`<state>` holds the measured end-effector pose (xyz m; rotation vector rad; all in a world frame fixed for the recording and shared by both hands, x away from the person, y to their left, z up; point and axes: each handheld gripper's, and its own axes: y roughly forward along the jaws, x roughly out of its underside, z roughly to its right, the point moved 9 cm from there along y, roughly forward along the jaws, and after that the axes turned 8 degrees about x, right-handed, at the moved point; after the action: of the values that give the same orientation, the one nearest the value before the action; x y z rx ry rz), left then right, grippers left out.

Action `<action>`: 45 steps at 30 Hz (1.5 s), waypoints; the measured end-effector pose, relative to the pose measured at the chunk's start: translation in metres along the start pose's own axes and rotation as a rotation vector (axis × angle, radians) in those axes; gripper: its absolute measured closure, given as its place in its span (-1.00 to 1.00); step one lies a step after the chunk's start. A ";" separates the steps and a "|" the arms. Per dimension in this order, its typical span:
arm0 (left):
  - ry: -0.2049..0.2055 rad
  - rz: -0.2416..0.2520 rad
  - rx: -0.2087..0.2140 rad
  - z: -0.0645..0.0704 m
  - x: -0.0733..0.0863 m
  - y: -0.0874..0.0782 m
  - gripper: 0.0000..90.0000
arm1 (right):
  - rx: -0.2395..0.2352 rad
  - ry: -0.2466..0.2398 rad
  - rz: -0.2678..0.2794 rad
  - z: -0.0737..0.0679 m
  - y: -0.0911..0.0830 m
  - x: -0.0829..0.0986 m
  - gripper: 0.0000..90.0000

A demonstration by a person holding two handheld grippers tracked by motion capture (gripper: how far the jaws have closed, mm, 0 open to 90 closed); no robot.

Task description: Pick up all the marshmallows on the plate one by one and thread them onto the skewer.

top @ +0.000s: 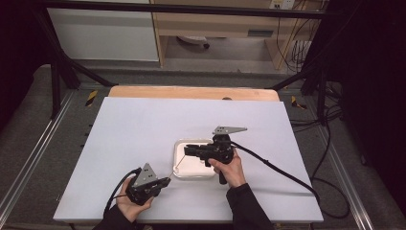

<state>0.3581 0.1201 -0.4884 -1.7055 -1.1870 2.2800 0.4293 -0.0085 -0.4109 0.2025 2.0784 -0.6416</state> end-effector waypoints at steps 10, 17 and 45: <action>-0.003 -0.005 -0.001 0.000 0.001 0.002 0.97 | -0.011 -0.002 -0.005 -0.003 0.004 0.006 0.76; -0.007 -0.005 0.000 0.001 0.001 0.002 0.97 | -0.008 -0.008 -0.001 -0.004 0.005 0.008 0.77; -0.015 0.031 -0.006 0.000 -0.006 0.002 0.97 | -0.028 -0.026 -0.039 -0.013 0.023 0.030 0.66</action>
<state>0.3612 0.1160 -0.4845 -1.7230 -1.1795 2.3136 0.4122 0.0150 -0.4383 0.1372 2.0691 -0.6351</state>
